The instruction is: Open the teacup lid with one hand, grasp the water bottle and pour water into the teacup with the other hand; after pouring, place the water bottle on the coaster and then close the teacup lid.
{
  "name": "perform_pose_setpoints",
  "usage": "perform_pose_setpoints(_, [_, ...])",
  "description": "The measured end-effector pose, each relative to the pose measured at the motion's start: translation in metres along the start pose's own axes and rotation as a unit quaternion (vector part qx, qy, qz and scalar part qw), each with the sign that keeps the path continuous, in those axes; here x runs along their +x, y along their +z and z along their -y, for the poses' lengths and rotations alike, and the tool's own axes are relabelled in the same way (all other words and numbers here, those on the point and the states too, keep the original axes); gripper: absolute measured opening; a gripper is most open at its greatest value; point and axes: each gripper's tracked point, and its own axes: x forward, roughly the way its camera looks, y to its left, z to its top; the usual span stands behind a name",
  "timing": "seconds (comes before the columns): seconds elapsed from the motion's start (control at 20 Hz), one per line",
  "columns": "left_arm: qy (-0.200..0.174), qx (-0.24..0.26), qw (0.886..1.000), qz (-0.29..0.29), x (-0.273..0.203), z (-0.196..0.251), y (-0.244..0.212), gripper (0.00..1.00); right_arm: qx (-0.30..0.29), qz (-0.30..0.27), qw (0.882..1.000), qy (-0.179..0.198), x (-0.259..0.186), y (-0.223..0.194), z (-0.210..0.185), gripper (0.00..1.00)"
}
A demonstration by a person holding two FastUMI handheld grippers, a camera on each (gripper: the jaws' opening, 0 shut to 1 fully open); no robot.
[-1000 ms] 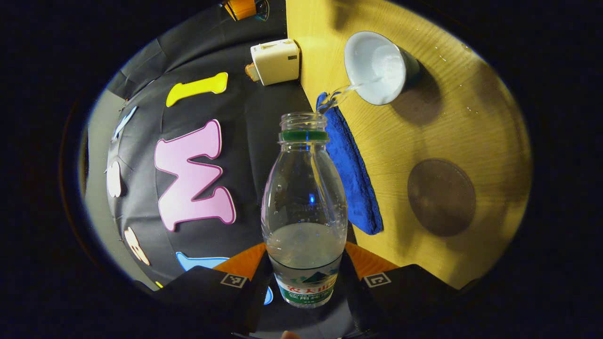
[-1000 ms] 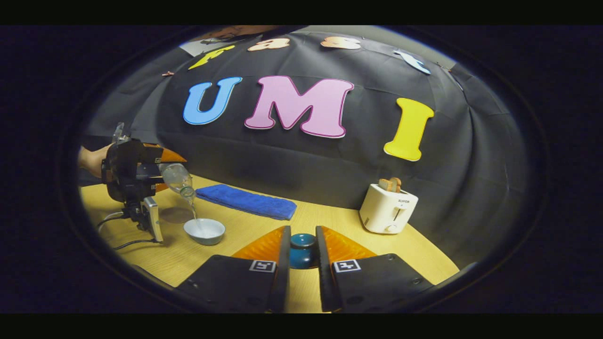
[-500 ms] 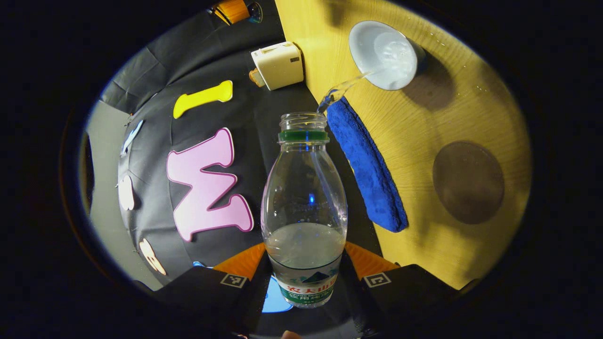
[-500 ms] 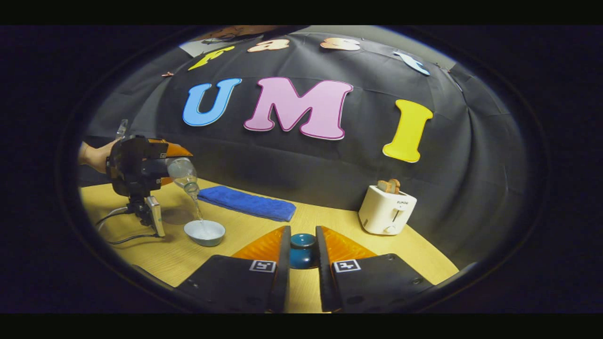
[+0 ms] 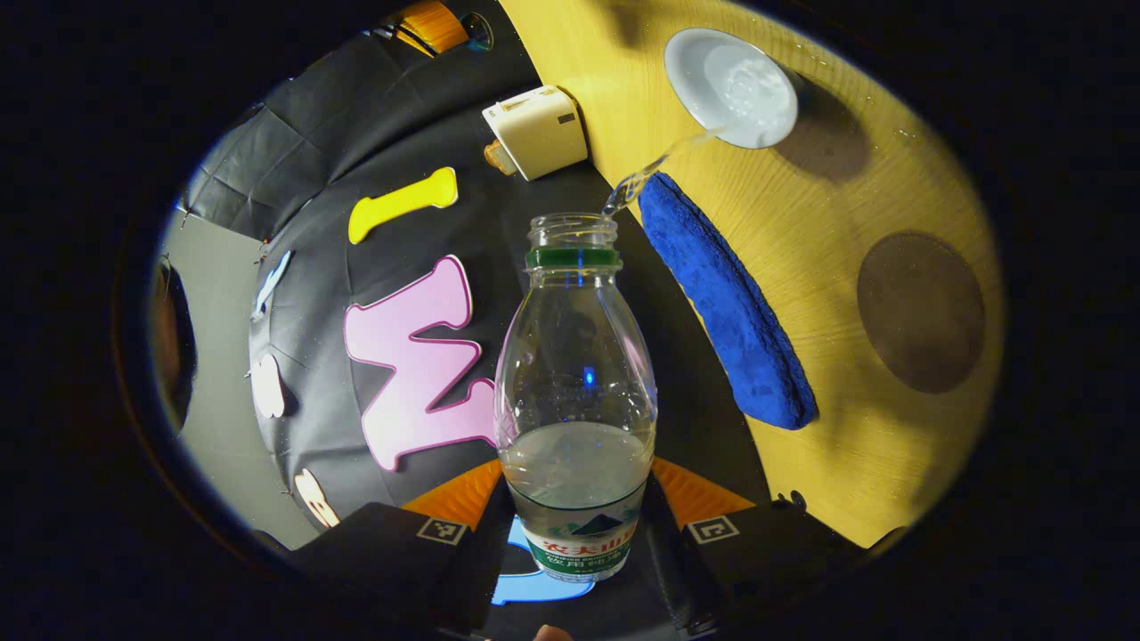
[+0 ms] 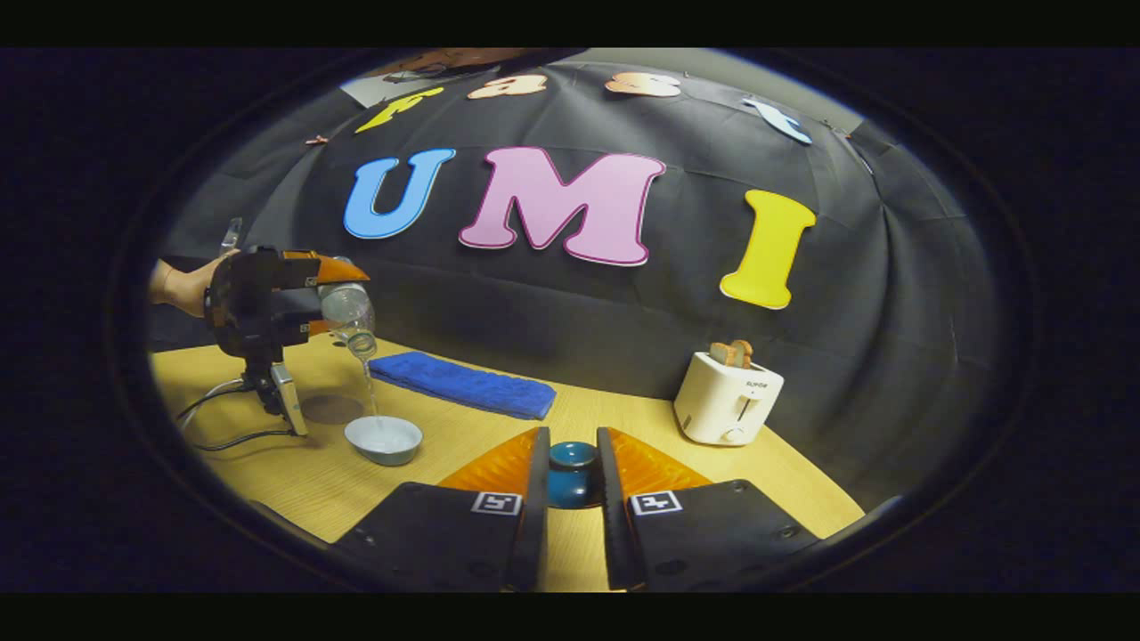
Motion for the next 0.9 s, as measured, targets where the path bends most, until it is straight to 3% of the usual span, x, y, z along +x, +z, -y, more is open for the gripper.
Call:
perform_pose_setpoints(0.2, [0.024,0.012,1.000,0.015,0.001,-0.013,0.004,0.74,-0.001,0.003,1.000,0.000,0.000,0.001,0.000,0.30])
perform_pose_setpoints(0.25, [0.031,0.014,0.999,0.018,0.001,-0.017,0.003,0.74,-0.001,0.003,1.000,0.000,0.000,0.002,0.000,0.25])
perform_pose_setpoints(0.3, [0.040,0.015,0.999,0.021,0.002,-0.021,0.005,0.74,-0.001,0.004,1.000,0.000,0.000,0.002,0.001,0.34])
perform_pose_setpoints(0.45, [0.062,0.021,0.997,0.031,0.001,-0.030,0.006,0.74,0.000,0.007,1.000,-0.001,-0.001,0.005,0.002,0.29])
perform_pose_setpoints(0.55, [0.076,0.026,0.996,0.040,0.001,-0.036,0.008,0.74,0.000,0.008,1.000,-0.001,-0.001,0.006,0.002,0.34])
perform_pose_setpoints(0.7, [0.086,0.032,0.994,0.051,0.003,-0.041,0.011,0.74,0.001,0.009,1.000,-0.001,-0.001,0.006,0.002,0.25])
perform_pose_setpoints(0.8, [0.096,0.043,0.993,0.059,0.005,-0.047,0.012,0.74,0.003,0.012,1.000,-0.001,-0.001,0.008,0.002,0.30])
perform_pose_setpoints(0.9, [0.115,0.046,0.991,0.060,0.006,-0.058,0.011,0.74,0.003,0.014,1.000,-0.001,-0.001,0.010,0.002,0.25])
